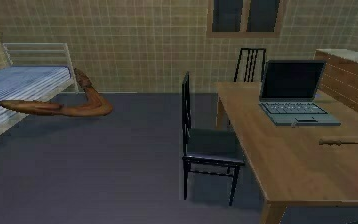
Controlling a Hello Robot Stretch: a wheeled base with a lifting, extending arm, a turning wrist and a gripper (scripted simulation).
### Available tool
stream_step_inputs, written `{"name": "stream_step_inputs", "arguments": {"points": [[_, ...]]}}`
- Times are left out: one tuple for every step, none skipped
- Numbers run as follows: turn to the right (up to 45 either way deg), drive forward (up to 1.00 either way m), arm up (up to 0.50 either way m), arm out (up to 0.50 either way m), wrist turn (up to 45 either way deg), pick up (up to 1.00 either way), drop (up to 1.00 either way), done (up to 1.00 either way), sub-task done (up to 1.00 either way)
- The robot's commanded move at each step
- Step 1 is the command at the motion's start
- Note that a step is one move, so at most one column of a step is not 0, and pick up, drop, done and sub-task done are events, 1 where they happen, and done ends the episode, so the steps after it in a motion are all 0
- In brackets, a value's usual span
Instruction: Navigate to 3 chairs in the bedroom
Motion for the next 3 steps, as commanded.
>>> {"name": "stream_step_inputs", "arguments": {"points": [[0.0,0.25,0.0,0.0,0.0,0.0,0.0,0.0,0.0],[12.0,0.0,0.0,0.0,0.0,0.0,0.0,0.0,0.0],[0.0,0.0,0.0,0.0,0.0,0.0,0.0,1.0,0.0]]}}
